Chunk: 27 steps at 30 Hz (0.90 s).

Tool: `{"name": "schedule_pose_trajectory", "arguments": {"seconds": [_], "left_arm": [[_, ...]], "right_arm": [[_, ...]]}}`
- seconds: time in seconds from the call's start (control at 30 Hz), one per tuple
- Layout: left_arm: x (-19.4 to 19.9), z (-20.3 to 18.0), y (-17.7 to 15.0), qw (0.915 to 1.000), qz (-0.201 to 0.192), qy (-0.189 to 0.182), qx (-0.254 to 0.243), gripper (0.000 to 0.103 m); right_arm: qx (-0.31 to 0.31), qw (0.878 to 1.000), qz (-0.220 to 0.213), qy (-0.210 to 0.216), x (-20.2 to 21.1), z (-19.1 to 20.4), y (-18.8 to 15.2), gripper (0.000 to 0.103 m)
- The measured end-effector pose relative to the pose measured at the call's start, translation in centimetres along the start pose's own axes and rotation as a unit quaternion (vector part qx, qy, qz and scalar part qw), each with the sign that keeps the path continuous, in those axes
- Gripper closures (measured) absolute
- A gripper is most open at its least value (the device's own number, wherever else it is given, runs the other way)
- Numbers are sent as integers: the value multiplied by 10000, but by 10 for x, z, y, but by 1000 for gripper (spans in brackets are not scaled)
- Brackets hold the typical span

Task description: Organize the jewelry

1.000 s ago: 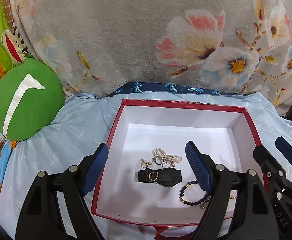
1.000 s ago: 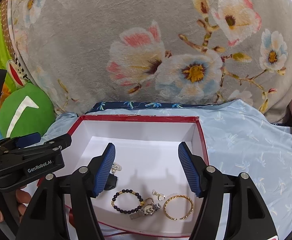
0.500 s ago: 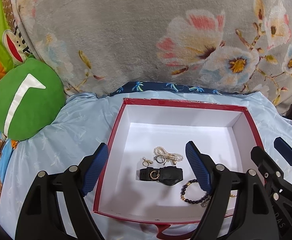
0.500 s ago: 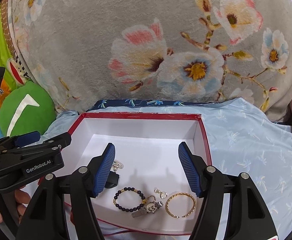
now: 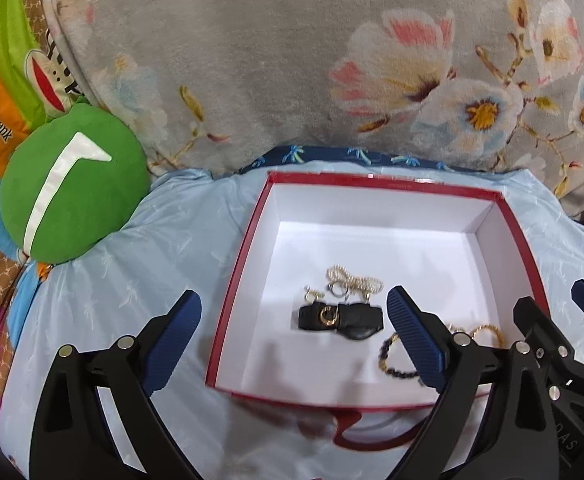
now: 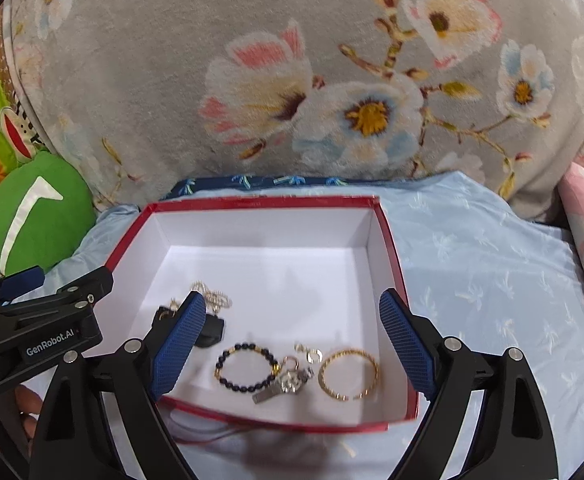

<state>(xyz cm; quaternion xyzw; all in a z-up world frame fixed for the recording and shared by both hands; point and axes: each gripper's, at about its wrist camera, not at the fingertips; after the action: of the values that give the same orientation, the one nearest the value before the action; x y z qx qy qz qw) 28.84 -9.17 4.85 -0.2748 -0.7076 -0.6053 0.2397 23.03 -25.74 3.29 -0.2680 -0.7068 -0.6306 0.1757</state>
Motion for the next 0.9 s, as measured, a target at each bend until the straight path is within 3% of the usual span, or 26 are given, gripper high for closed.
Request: {"name": "schedule_pose_trajectory", "arguments": {"seconds": [0.37, 0.9], "left_arm": [[14, 5, -30, 9997, 105, 164, -139, 11], [13, 11, -36, 9993, 192, 298, -116, 11]], "right_arm": [[-107, 9998, 174, 48, 20, 13, -27, 16], [-112, 9994, 320, 107, 17, 15, -33, 15]]}}
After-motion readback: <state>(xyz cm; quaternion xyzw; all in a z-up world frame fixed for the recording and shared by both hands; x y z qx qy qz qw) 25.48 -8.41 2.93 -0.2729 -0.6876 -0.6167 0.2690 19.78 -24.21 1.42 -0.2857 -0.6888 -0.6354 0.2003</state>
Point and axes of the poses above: each gripper's, at about its wrist camera, not at the fingertips, and x roughly against the way its jaws point, z to its left, y to its top, and after that the axes turned 15 degrees about x, right-handed
